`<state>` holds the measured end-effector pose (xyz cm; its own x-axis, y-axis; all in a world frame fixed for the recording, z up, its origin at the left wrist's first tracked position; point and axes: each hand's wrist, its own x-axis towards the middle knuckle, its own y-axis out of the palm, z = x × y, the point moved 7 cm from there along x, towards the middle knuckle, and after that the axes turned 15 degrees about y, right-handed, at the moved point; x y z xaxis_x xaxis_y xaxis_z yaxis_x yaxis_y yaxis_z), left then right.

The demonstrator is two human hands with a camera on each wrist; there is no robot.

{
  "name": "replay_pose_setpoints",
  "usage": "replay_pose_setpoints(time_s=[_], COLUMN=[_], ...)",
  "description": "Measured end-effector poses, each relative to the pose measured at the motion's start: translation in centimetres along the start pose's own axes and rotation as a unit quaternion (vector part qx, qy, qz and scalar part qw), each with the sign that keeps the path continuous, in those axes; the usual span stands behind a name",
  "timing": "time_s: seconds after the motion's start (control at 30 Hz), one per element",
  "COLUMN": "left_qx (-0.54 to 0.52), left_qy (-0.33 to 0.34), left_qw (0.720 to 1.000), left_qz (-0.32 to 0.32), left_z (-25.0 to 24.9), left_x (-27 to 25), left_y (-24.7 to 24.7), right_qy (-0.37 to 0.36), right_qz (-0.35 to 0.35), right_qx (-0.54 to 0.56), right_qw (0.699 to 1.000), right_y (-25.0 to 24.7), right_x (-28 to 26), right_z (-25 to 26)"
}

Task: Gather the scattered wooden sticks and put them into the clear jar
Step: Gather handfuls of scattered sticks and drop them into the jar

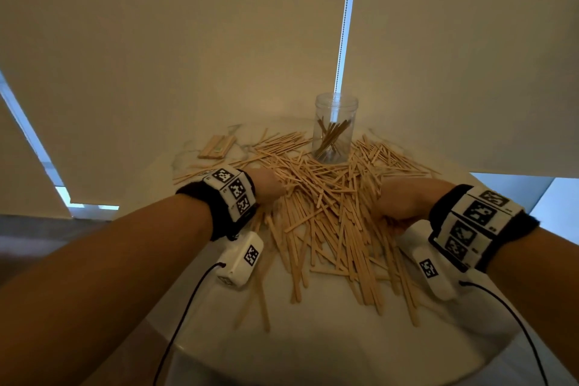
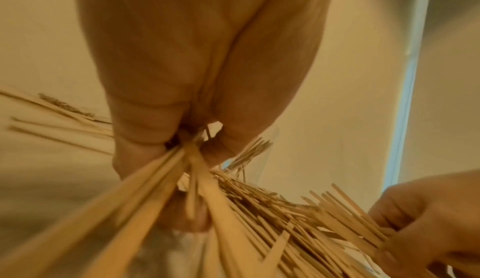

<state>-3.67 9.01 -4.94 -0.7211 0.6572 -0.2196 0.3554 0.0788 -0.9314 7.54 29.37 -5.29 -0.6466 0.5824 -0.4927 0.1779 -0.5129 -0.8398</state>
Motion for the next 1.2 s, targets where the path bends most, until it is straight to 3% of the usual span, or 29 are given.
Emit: replay_pose_setpoints(time_s=[0.1, 0.17, 0.27, 0.4, 0.63, 0.7, 0.8, 0.9, 1.07, 1.2], left_qx=[-0.174, -0.324, -0.414, -0.417, -0.441, -0.391, -0.348, -0.35, -0.403, -0.455], left_qy=[0.014, -0.008, -0.014, 0.031, 0.062, 0.072, 0.151, 0.215, 0.222, 0.225], left_qw=[0.984, 0.942, 0.898, 0.887, 0.844, 0.851, 0.835, 0.83, 0.791, 0.77], left_qz=[-0.024, -0.083, -0.149, -0.194, -0.299, -0.343, -0.399, -0.378, -0.404, -0.387], left_z=[2.2, 2.9, 2.3, 0.3, -1.2, -1.4, -2.6, -3.5, -2.5, -1.7], left_x=[1.1, 1.5, 1.4, 2.2, 4.2, 4.1, 4.0, 5.1, 8.1, 10.1], left_y=[1.1, 1.1, 0.2, -1.4, -4.6, -6.0, -8.2, -8.9, -9.0, -8.8], right_qy=[-0.016, -0.039, -0.066, -0.109, -0.195, -0.212, -0.223, -0.239, -0.283, -0.293], right_qz=[-0.014, -0.016, -0.043, -0.08, -0.124, -0.135, -0.127, -0.126, -0.126, -0.122], right_qx=[0.011, 0.036, 0.049, 0.053, 0.053, 0.048, 0.05, 0.068, 0.108, 0.136], right_qw=[1.0, 0.998, 0.996, 0.989, 0.971, 0.967, 0.965, 0.96, 0.945, 0.939], right_y=[-0.8, -1.3, -2.4, -3.6, -4.8, -4.9, -5.3, -6.3, -7.4, -7.9], right_x=[-0.7, -1.2, -2.1, -3.6, -6.2, -7.0, -7.1, -6.4, -4.7, -3.0], right_z=[-0.3, -0.1, 0.5, 2.1, 5.2, 6.0, 7.2, 8.8, 11.4, 12.7])
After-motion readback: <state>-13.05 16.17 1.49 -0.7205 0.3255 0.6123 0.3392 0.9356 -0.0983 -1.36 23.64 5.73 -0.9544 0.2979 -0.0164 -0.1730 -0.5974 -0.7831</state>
